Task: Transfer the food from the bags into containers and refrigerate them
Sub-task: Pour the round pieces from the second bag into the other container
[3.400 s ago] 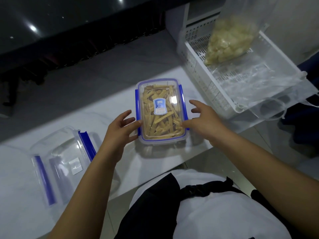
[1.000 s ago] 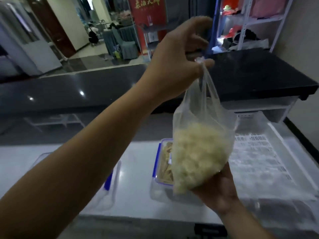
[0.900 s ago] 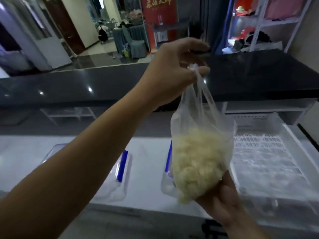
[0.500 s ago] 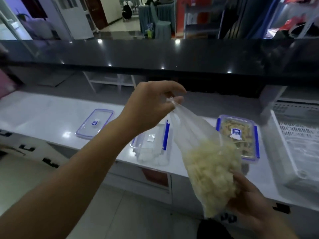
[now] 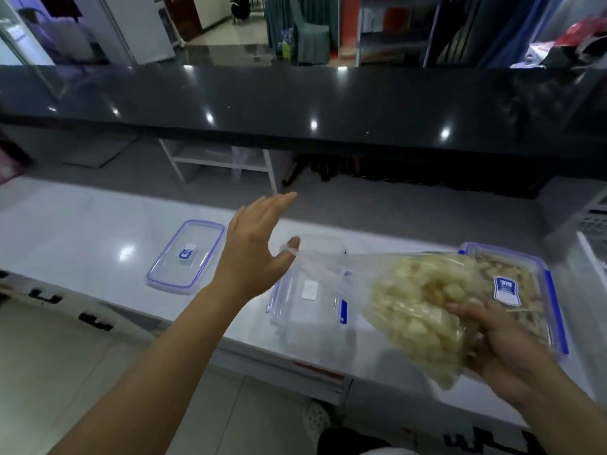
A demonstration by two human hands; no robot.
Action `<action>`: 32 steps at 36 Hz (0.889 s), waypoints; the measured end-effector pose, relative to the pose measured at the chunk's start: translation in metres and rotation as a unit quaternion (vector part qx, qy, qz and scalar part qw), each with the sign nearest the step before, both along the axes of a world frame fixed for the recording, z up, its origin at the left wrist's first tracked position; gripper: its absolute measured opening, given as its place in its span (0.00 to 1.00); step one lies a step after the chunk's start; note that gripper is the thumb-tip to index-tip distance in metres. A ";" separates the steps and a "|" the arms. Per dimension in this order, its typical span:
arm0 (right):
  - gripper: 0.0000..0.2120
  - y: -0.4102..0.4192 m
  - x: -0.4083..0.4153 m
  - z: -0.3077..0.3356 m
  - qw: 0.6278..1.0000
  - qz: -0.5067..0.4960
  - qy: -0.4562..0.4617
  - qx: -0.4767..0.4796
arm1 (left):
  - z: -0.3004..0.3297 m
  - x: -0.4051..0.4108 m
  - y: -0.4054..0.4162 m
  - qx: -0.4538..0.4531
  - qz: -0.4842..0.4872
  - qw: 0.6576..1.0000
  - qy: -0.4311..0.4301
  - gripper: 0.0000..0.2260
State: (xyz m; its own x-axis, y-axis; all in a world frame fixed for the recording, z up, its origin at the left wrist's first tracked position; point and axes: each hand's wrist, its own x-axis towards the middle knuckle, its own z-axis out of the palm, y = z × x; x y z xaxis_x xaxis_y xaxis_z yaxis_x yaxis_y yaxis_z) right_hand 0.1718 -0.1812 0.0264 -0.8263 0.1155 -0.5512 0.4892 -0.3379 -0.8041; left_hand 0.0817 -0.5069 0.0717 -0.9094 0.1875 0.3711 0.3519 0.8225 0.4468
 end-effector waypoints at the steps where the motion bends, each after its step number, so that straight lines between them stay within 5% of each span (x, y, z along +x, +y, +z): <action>1: 0.19 -0.001 -0.007 -0.001 1.000 -0.009 0.004 -0.004 | -0.006 -0.007 -0.003 -0.005 0.001 1.000 -0.008 0.29; 19: 0.18 -0.029 -0.078 -0.019 0.995 -0.035 -0.013 0.087 | -0.068 -0.074 -0.033 0.081 -0.026 0.991 -0.107 0.28; 32: 0.14 -0.066 -0.071 0.003 0.974 -0.120 -0.027 0.188 | -0.087 -0.096 -0.050 0.097 -0.141 0.974 -0.150 0.26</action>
State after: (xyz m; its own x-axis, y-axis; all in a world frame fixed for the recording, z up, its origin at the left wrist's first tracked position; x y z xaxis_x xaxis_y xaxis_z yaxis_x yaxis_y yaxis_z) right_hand 0.1005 -0.2470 0.0295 -0.7225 0.5034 -0.4739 0.4768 -0.1334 -0.8688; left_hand -0.0139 -0.5570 -0.0150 -0.9051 0.3977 0.1502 0.3811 0.6026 0.7011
